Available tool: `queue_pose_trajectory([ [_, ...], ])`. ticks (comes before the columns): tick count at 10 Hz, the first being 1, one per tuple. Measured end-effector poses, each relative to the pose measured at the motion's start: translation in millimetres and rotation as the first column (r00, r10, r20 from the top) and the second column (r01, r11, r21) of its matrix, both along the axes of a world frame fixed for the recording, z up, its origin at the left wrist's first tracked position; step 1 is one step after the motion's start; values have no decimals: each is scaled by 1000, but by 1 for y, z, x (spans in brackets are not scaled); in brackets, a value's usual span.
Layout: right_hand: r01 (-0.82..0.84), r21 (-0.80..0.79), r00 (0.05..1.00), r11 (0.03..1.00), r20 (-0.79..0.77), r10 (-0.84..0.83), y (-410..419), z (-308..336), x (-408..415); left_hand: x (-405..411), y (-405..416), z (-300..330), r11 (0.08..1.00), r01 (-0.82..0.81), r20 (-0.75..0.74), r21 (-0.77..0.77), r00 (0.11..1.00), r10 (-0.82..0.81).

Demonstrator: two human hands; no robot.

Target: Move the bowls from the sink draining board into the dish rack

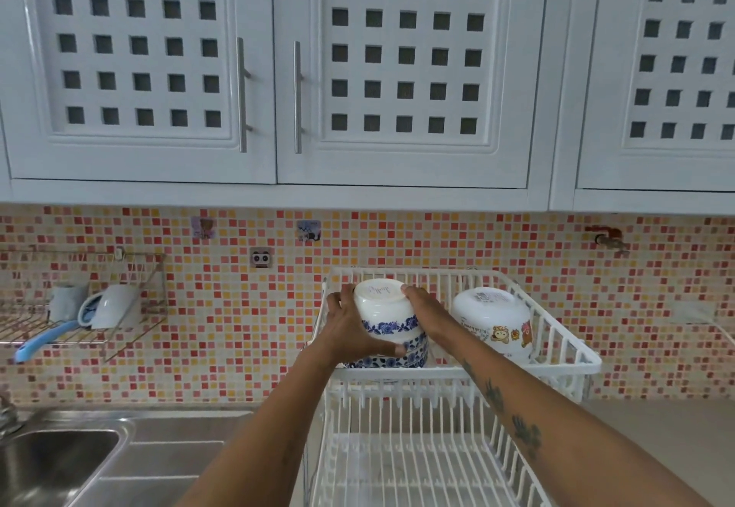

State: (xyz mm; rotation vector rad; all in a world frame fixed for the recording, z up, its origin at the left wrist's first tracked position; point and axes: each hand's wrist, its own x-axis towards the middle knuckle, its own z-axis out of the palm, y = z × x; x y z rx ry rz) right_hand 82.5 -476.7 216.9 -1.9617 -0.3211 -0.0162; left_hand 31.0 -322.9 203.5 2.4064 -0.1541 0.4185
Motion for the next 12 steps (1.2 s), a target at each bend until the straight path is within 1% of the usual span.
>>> queue_pose_trajectory([
  [1, 5, -26, 1000, 1000, -16, -5, -5, 0, -5, -1, 2, 1, 998, 7, -73, -69, 997, -12],
  [2, 73, 57, 997, 996, -13, -73, -10, 4, -14, -2, 0, 2, 995, -39, -100, -92, 995, 30],
  [3, 88, 138, 996, 987, -22, -85, -8, 8, -23, -7, -11, 7, 975, -108, -82, -197, 992, 93],
  [4, 37, 99, 999, 994, -26, -34, 0, 11, -33, -11, -21, 9, 947, -153, -114, -281, 985, 126],
  [5, -13, 63, 999, 998, -44, 16, 0, 8, -35, -12, -25, 2, 954, -139, -133, -265, 985, 106],
  [7, -81, 97, 985, 992, -145, 95, -11, 10, -42, -10, -21, 1, 967, -149, -123, -206, 984, 126],
  [8, -83, 122, 978, 989, -183, 105, -16, 22, -55, -14, -22, 1, 963, -123, -129, -239, 987, 94],
  [9, -52, 131, 983, 990, -170, 74, -18, 27, -70, -19, -23, 0, 962, -124, -81, -242, 991, 107],
  [10, 24, 18, 997, 1000, -71, -23, -23, 21, -81, -29, -22, -4, 986, -95, -4, -134, 995, 95],
  [11, 158, -171, 983, 973, 124, -138, -36, 7, -87, -51, -23, -7, 999, -13, 74, -51, 997, 16],
  [12, 241, -302, 958, 922, 229, -175, -51, 1, -103, -75, -27, -15, 997, 18, 164, 76, 986, -30],
])
